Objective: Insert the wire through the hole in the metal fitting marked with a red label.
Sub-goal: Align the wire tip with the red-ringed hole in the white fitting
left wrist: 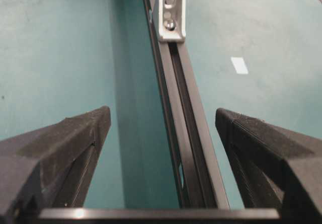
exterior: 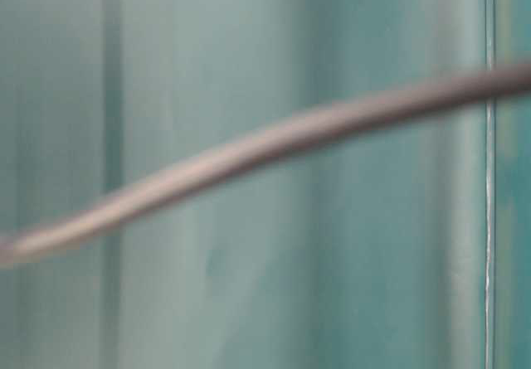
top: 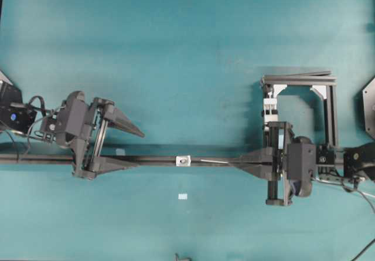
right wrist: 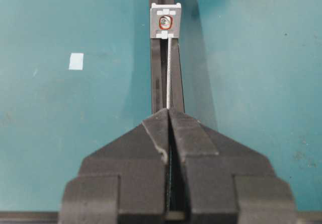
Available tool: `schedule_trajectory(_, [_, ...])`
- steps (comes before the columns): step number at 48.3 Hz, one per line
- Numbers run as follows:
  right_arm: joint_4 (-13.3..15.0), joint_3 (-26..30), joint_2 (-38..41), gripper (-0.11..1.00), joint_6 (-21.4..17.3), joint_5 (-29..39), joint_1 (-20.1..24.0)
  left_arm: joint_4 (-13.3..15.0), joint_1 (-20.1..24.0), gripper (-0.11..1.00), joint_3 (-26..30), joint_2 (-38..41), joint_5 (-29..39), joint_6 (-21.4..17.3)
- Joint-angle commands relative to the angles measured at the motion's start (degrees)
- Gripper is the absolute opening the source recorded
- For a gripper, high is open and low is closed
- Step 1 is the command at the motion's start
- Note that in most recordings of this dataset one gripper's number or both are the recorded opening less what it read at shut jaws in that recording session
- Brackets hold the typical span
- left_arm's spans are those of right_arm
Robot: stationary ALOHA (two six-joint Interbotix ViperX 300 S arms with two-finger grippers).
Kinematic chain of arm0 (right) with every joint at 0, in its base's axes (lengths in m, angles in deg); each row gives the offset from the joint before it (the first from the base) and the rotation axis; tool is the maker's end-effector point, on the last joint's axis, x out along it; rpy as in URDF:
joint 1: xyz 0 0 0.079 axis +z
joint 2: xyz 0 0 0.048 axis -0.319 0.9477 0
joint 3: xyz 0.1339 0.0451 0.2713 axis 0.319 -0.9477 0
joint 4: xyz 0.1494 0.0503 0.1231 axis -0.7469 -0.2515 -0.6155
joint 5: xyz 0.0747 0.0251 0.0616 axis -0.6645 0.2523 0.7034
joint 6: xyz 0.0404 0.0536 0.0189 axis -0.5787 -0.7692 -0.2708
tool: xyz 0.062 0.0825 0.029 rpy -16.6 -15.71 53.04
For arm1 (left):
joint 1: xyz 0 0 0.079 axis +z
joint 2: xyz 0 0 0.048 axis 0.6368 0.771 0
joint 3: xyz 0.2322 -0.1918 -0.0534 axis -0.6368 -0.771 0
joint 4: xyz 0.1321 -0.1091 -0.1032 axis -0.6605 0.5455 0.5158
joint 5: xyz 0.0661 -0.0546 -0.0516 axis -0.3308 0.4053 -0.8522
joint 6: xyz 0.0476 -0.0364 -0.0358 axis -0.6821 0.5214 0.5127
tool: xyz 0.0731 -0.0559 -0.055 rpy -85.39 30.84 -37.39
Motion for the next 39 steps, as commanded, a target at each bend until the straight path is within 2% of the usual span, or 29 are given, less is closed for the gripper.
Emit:
schedule_trajectory(1, [-0.09,0.35,-0.7,-0.01,-0.09,-0.62,0.35,0.09,-0.09,0.7,0.62,-0.09,-1.05,-0.79])
schedule_trajectory(11, [-0.09,0.35,-0.44,-0.01,-0.26,-0.97,0.44,0.09,0.0,0.7,0.97,0.0,-1.05,-2.2])
schedule_trajectory(39, [0.0,1.05,0.7,-0.01,-0.44,-2.29,0.53,0.09,0.09,0.69,1.41,-0.35,-1.05,-2.64])
